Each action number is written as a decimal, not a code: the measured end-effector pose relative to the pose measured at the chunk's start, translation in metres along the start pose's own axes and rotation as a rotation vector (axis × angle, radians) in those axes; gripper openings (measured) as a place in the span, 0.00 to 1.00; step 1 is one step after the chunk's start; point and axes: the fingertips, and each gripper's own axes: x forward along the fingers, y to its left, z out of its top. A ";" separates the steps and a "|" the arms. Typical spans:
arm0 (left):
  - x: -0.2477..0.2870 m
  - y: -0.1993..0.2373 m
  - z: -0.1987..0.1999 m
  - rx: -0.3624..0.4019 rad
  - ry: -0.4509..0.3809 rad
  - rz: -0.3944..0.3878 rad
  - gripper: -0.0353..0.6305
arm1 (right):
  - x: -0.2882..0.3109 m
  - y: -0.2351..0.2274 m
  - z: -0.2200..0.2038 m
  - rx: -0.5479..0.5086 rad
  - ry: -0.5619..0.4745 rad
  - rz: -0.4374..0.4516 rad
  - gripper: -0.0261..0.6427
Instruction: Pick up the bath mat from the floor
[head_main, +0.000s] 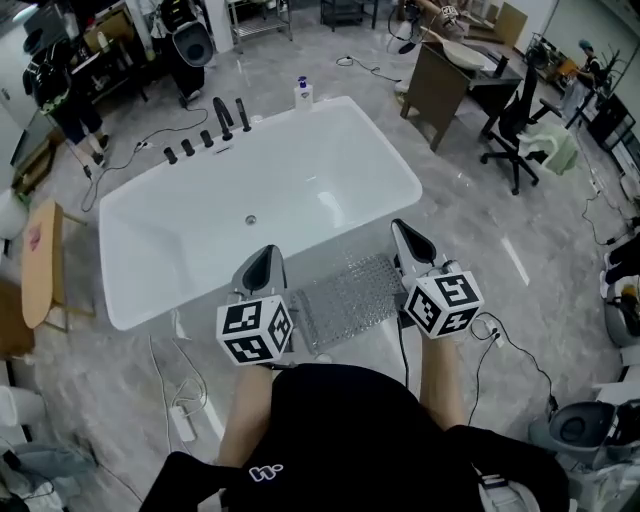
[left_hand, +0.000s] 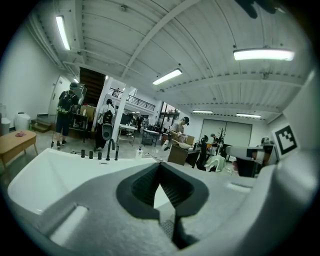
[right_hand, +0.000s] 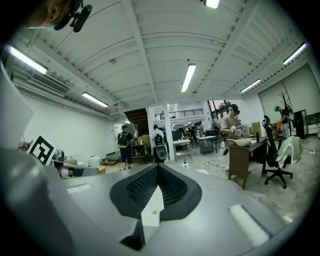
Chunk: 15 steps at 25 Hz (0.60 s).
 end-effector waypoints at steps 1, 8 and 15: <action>0.001 0.009 -0.001 -0.011 0.004 0.006 0.06 | 0.007 0.007 -0.001 -0.009 0.009 0.012 0.05; 0.012 0.029 -0.028 -0.095 0.063 0.000 0.06 | 0.026 0.005 -0.016 -0.040 0.102 -0.003 0.05; 0.018 0.046 -0.063 -0.174 0.113 0.063 0.06 | 0.045 0.008 -0.038 -0.068 0.189 0.078 0.05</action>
